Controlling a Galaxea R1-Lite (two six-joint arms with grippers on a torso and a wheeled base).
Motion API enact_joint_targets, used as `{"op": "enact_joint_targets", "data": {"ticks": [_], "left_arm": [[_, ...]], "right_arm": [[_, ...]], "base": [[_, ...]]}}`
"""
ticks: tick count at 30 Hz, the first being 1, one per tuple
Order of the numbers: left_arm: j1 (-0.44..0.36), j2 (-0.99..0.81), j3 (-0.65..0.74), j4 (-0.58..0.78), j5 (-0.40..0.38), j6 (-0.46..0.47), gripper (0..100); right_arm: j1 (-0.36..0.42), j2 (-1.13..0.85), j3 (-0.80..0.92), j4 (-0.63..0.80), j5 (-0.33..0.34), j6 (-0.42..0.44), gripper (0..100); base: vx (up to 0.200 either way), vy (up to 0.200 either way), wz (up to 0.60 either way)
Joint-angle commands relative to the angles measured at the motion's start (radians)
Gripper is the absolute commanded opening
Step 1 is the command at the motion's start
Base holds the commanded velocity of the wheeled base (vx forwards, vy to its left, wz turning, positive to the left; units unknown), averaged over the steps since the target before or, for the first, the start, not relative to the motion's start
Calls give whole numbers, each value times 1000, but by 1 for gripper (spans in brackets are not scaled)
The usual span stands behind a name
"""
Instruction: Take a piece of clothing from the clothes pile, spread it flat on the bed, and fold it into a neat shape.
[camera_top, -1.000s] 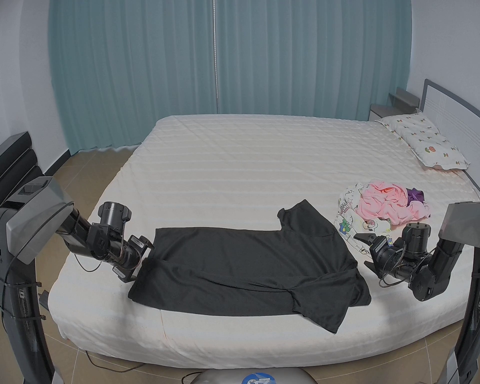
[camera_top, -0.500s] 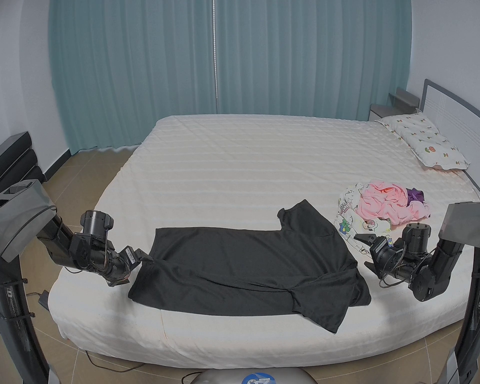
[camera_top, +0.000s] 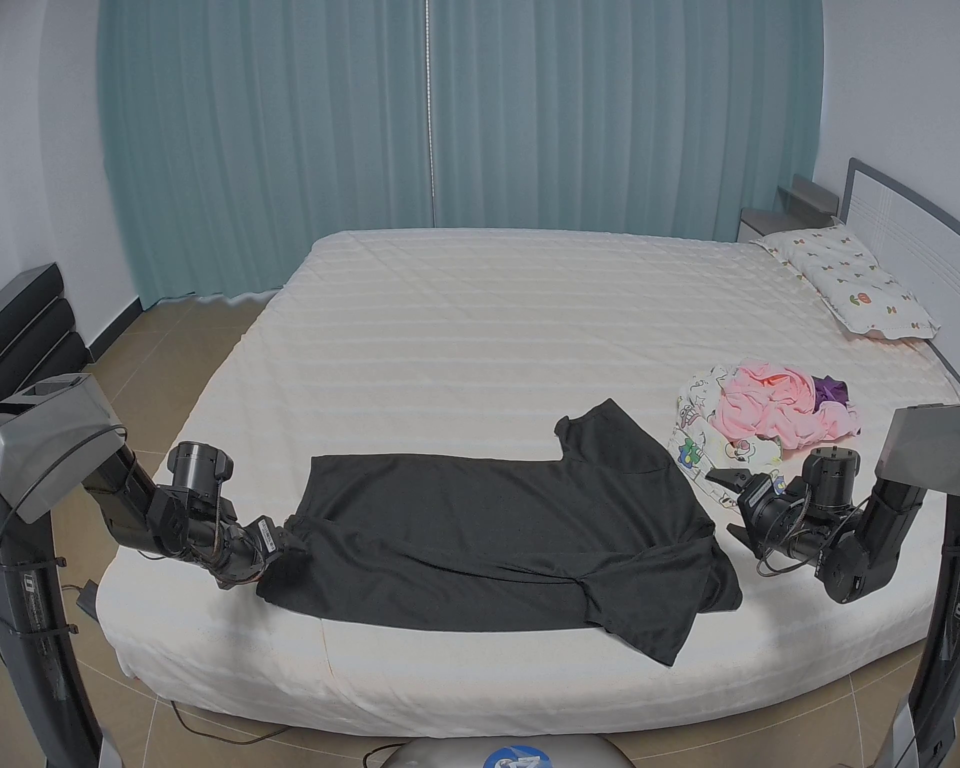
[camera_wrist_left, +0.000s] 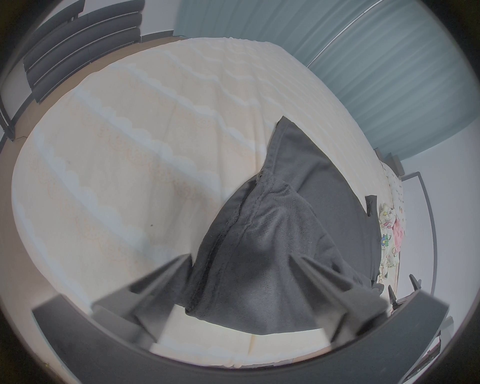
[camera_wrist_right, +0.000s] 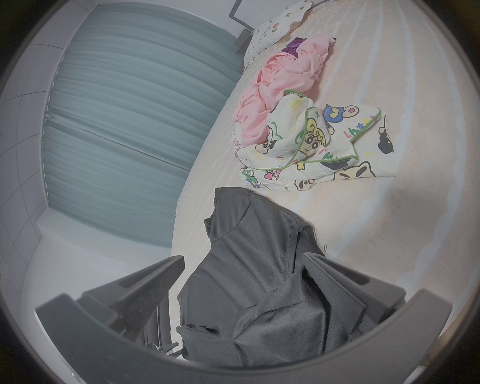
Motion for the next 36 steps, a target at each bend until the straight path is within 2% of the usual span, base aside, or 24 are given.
{"op": "enact_joint_targets", "data": {"ticks": [1,7,13,24,25,32,36], "left_arm": [[1,-7,32,7,5,-3,0],[11,-40,79,10,71,8,0],[18,-75,119,23,74,40,0],[26,-93,122,129,74,80,0],[26,-98,127,130,74,89,100],[32,-127,115,129,63,72,100],[34,-150,50,119,60,1,100]], "right_arm": [[-3,2,-1,0,1,0,100],[-3,0,-1,0,1,0,100],[-3,0,1,0,1,0,100],[-3,-1,1,0,1,0,100],[-3,-3,1,0,1,0,100],[-5,-4,2,0,1,0,100],[-3,-3,1,0,1,0,100]], "base": [[0,0,0],[0,0,0],[0,0,0],[0,0,0],[0,0,0],[0,0,0],[0,0,0]]}}
